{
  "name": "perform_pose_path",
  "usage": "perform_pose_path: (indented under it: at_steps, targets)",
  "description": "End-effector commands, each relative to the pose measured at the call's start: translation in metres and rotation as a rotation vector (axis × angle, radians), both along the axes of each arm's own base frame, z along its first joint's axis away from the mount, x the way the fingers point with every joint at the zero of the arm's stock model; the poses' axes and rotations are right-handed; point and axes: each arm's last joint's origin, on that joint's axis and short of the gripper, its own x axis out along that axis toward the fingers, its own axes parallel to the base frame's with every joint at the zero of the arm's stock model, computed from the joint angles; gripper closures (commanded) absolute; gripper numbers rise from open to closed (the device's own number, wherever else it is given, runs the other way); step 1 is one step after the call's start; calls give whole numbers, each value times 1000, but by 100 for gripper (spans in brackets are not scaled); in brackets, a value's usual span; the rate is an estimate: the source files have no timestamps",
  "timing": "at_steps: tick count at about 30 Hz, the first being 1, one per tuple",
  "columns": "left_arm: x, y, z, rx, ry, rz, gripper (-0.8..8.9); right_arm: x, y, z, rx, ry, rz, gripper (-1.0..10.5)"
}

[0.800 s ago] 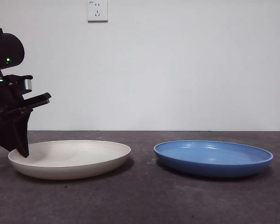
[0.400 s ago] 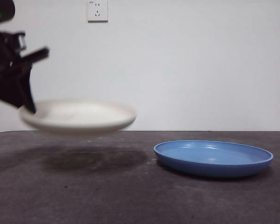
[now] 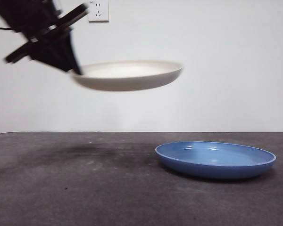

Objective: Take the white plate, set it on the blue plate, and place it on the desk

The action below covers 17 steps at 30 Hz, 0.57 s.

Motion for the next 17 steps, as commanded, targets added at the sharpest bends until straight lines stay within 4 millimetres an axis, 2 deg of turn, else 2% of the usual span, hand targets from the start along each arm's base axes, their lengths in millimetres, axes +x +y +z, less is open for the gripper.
perform_pose_path:
  at_steps: [1,4,8,17]
  targets:
    - [11,-19,7,-20,-7,-29,803,-1,0,10,18,-29,-10,534]
    - [21,-42,7,-10,10,-76,804,-4,0,19,32,-53,-24,534]
    - [34,-72,-4,4,35,-131,803,-12,-2,35,24,-111,-62,534]
    - [57,-130,-50,73,120,-209,803,-36,-7,69,-24,-228,-133,534]
